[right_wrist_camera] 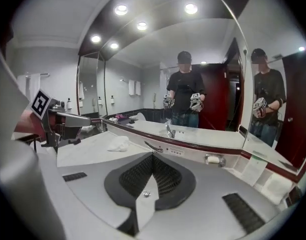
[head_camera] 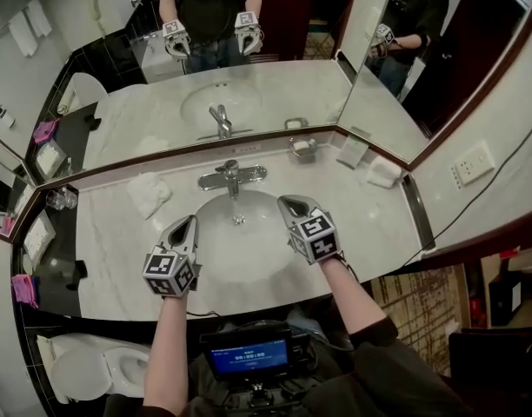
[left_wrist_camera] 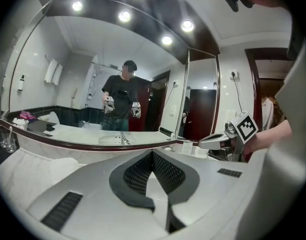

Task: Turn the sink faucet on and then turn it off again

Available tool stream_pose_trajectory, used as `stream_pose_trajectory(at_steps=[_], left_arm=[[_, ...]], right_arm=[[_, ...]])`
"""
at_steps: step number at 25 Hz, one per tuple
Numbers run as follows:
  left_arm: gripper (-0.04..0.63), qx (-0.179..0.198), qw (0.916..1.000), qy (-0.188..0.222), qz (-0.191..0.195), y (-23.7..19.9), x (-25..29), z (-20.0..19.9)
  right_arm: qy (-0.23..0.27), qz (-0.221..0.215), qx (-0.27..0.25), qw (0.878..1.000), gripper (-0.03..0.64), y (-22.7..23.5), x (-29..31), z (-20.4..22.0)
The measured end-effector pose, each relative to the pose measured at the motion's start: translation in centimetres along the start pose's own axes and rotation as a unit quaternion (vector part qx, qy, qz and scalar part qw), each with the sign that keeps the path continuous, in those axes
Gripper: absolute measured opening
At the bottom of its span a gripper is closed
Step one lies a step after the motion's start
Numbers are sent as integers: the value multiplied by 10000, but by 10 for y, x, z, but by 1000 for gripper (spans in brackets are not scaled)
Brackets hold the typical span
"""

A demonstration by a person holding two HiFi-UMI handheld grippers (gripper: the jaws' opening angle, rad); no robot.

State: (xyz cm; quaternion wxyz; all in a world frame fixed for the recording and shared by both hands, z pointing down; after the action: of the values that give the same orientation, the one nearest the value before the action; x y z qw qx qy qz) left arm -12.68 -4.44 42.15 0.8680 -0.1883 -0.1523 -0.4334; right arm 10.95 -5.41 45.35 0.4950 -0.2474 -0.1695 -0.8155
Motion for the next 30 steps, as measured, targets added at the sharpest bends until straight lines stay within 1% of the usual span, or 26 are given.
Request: stream_pose_trajectory(at_steps=[2,5,10,13,18,24,25,26,30], left_arm=[[0,-17,10000,9,14,0,-2,1],[0,-19,10000,41,27,-1,-5,3],[0,-33,10000,85,27,-2,-3,4],[0,41,10000,11,11,3,-2,2],[0,75,10000,-22,-29,7,0,1],[0,15,9999,-46,-111,1,3,5],[0,-4,9999,-47,-128,-1,4,5],[0,-27,9999,-44,-150,-3,5,6],[0,-66,9998,-60,-194,-9,14,6]], right_arm=[[-11,-33,194,9998,21,0,-3,8],[-48,-81,250,9996,21,-3,-2,17],[-99,-130,143,9998,21,-5,4,20],[-161,-144,24,9998,21,-6,7,22],[-256,-177,-310,9990,23,-8,14,21],[-339,15,-1054,9939,26,-13,26,6],[-363,1,-1138,9928,41,-13,30,4],[-390,-18,-1215,9918,72,-13,35,2],[-467,-122,-1552,9867,97,-16,64,-3]])
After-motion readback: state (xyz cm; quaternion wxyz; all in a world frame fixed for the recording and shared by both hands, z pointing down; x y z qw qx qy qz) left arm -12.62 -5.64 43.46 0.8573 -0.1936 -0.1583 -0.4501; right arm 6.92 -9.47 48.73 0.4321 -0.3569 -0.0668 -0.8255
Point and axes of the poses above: the fingertips, and each gripper's own axes: x forward along the fingers, y to its right, z out of its underside, the point moved 1 cm from there along -x, backward along the fingers, and after that the axes turned 8 degrees about -y, right-handed, at the moved point
